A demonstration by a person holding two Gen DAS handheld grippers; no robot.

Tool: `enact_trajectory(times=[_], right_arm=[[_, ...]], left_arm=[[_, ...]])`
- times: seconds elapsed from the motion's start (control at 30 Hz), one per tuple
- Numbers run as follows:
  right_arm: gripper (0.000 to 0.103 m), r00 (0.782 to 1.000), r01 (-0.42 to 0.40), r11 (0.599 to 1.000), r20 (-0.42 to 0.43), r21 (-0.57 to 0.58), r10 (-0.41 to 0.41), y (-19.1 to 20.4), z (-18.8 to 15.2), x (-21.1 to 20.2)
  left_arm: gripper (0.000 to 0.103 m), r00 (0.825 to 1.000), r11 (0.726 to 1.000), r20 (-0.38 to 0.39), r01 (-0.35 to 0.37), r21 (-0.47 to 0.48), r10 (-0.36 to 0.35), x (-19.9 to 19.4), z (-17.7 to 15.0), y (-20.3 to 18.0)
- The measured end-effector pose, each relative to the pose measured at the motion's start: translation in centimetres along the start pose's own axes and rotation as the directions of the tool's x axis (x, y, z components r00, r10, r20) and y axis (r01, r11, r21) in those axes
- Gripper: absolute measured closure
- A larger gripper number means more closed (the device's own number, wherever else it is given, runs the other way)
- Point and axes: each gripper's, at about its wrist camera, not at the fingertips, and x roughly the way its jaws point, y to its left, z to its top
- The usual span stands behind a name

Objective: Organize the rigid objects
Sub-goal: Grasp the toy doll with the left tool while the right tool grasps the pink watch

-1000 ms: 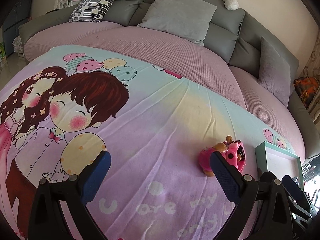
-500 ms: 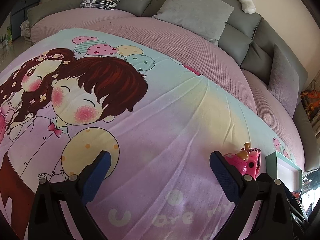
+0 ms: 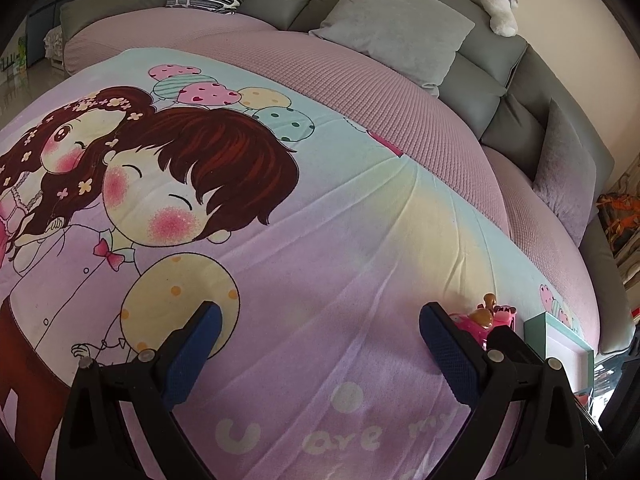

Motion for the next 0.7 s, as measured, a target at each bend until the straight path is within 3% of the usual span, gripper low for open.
enact_trajectory(times=[0.23, 0.53, 0.7], right_arm=[[0.021, 1.000, -0.012, 1.000, -0.006, 0.007, 0.012, -0.15, 0.06, 0.22], [0.022, 1.000, -0.011, 1.000, -0.010, 0.012, 0.011, -0.23, 0.12, 0.31], [0.031, 1.000, 0.007, 1.000, -0.011, 0.022, -0.007, -0.68, 0.07, 0.13]], left_arm=[[0.004, 1.000, 1.000, -0.008, 0.006, 0.002, -0.006, 0.12, -0.04, -0.29], [0.004, 1.000, 1.000, -0.010, 0.012, -0.004, -0.012, 0.12, -0.01, -0.27], [0.004, 1.000, 1.000, -0.014, 0.013, -0.001, -0.013, 0.09, -0.06, -0.40]])
